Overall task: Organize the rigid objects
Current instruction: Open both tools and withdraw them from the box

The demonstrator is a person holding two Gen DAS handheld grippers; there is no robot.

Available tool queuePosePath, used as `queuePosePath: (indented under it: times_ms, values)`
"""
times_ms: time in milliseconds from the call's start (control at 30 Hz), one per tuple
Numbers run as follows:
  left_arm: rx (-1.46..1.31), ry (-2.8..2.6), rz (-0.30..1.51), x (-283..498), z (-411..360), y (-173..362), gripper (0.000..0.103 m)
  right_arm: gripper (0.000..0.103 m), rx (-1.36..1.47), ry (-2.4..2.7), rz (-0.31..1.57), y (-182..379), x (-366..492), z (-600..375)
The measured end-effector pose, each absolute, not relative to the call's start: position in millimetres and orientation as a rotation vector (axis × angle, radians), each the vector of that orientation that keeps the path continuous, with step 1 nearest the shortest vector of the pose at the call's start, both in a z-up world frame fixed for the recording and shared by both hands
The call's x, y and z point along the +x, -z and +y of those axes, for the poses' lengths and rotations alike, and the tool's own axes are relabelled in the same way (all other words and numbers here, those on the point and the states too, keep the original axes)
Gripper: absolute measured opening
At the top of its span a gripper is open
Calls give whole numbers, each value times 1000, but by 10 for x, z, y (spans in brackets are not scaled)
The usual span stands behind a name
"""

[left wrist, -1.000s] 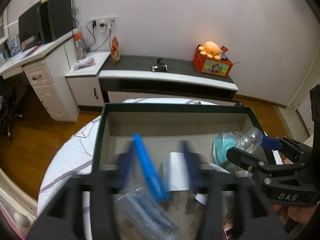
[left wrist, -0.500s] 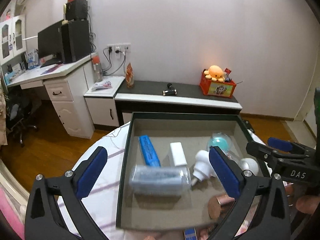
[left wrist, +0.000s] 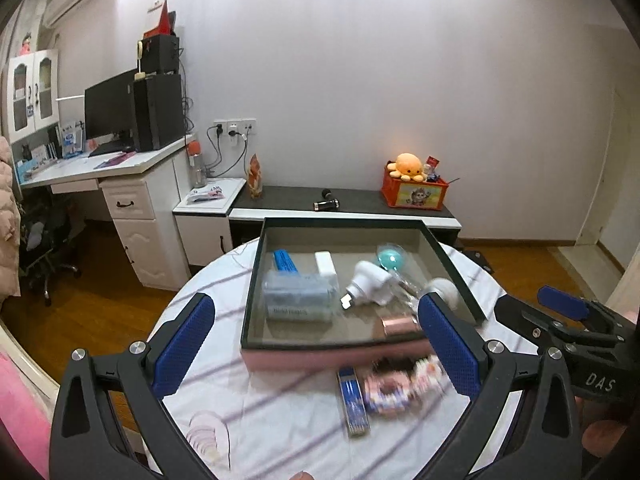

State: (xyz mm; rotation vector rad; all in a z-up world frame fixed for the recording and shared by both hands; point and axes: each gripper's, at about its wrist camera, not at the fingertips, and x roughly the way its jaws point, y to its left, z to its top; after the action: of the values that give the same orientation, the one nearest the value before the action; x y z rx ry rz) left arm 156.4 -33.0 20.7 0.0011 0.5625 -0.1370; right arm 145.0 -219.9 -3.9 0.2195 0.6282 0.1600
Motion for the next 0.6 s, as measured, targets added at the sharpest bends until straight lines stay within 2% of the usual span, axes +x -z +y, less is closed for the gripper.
queuePosePath:
  times_ms: [600]
  values:
    - [-26, 91, 519, 487, -251, -169, 103, 93, 175, -98, 539, 116, 296, -2101]
